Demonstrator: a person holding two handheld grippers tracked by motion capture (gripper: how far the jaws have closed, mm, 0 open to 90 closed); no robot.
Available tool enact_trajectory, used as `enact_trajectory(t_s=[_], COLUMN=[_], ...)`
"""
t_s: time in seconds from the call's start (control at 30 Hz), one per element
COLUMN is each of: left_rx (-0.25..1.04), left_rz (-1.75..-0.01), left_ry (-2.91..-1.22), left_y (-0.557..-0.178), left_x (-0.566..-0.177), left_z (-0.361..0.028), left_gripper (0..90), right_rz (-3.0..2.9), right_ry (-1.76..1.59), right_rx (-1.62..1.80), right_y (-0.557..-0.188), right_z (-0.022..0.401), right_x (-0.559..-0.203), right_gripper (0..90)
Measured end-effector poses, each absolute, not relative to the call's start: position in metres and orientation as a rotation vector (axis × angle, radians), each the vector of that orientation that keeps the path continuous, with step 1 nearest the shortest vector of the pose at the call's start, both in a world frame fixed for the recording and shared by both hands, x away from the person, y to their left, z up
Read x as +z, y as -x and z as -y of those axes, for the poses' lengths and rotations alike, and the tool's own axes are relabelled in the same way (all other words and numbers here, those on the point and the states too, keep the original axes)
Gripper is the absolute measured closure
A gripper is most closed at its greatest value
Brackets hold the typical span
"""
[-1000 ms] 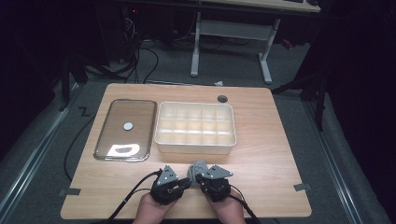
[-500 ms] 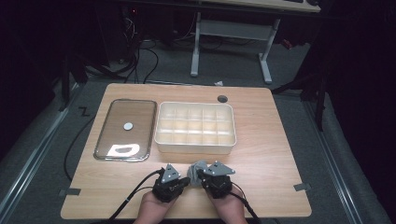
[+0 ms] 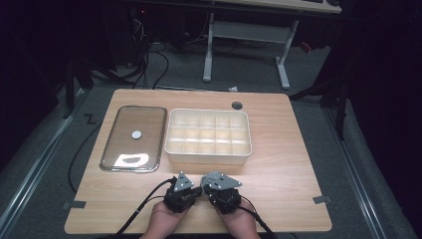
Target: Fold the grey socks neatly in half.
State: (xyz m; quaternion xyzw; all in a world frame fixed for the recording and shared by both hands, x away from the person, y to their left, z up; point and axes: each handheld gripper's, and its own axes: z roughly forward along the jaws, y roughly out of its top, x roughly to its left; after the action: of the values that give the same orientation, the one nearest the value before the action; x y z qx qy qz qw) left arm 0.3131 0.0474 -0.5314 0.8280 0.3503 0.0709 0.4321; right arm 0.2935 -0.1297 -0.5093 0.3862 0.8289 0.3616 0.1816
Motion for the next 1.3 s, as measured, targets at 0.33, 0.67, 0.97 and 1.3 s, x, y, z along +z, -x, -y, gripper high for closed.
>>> enact_trajectory(t_s=[0.33, 0.67, 0.97, 1.3], left_rx=[0.277, 0.174, 0.199, 0.289], left_rz=[-0.835, -0.838, -0.8, -0.769], left_ry=[-1.963, -2.059, -2.092, -2.092], left_y=[-0.316, -0.344, -0.343, -0.335], left_x=[-0.501, -0.52, -0.525, -0.525], left_z=[-0.057, -0.029, -0.028, -0.029], left_gripper=[90.0, 90.0, 90.0, 90.0], right_rz=[-2.351, -2.332, -2.246, -2.296], right_ry=[-1.09, -1.088, -1.124, -1.159], right_rx=[0.987, 1.019, 1.086, 0.997], right_y=[-0.296, -0.292, -0.298, -0.295], right_z=[0.123, 0.125, 0.155, 0.154], right_x=[-0.521, -0.523, -0.497, -0.526], right_gripper=[90.0, 89.9, 85.1, 85.7])
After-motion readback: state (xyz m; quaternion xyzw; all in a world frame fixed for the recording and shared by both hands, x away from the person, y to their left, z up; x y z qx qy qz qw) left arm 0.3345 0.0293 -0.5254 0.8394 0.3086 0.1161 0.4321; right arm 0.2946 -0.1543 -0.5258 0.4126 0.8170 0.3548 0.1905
